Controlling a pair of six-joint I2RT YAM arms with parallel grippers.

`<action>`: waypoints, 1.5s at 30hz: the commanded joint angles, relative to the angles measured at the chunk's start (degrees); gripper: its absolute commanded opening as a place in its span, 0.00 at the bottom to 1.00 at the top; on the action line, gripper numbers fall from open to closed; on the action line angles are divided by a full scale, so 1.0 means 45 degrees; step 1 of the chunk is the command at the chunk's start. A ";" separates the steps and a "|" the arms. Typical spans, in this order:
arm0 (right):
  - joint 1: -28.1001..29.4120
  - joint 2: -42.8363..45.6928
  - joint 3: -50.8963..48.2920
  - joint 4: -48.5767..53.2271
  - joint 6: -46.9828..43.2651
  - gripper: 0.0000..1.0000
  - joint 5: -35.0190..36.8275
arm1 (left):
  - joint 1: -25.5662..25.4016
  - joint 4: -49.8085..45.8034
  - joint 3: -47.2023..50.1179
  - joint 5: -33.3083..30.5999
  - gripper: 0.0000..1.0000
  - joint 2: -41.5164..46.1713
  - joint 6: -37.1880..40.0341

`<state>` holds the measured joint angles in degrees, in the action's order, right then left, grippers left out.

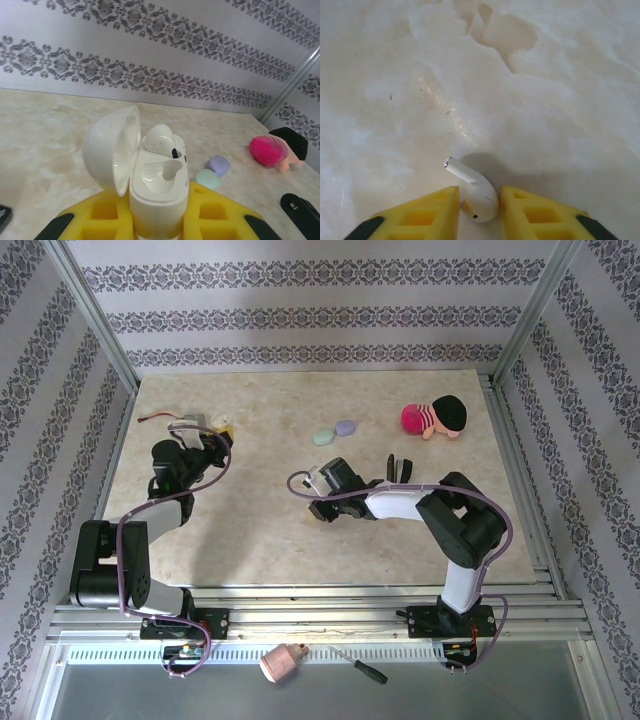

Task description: Insert the wireless bluetooth earbuds into the charging case

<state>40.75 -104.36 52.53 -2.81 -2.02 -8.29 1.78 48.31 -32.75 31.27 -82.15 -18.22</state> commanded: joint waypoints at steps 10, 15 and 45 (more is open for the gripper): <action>-0.0159 0.3006 -0.0595 0.2595 0.5642 0.63 0.0693 | -0.1264 -0.0388 -0.0456 -0.0117 0.00 -0.0315 0.1368; -0.0289 0.2574 -0.0583 0.1794 1.0055 0.62 -0.1626 | -0.1333 -0.0235 -0.0328 -0.0085 0.00 -0.0292 0.1413; -0.0789 -0.0763 0.1609 0.1371 1.0266 0.42 -0.2518 | -0.1466 -0.0760 -0.0089 -0.0214 0.00 0.0487 0.1740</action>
<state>37.95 -106.67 57.89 1.13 46.78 -20.05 -4.14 45.98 -33.50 30.98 -82.00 -11.99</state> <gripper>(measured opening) 0.420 0.195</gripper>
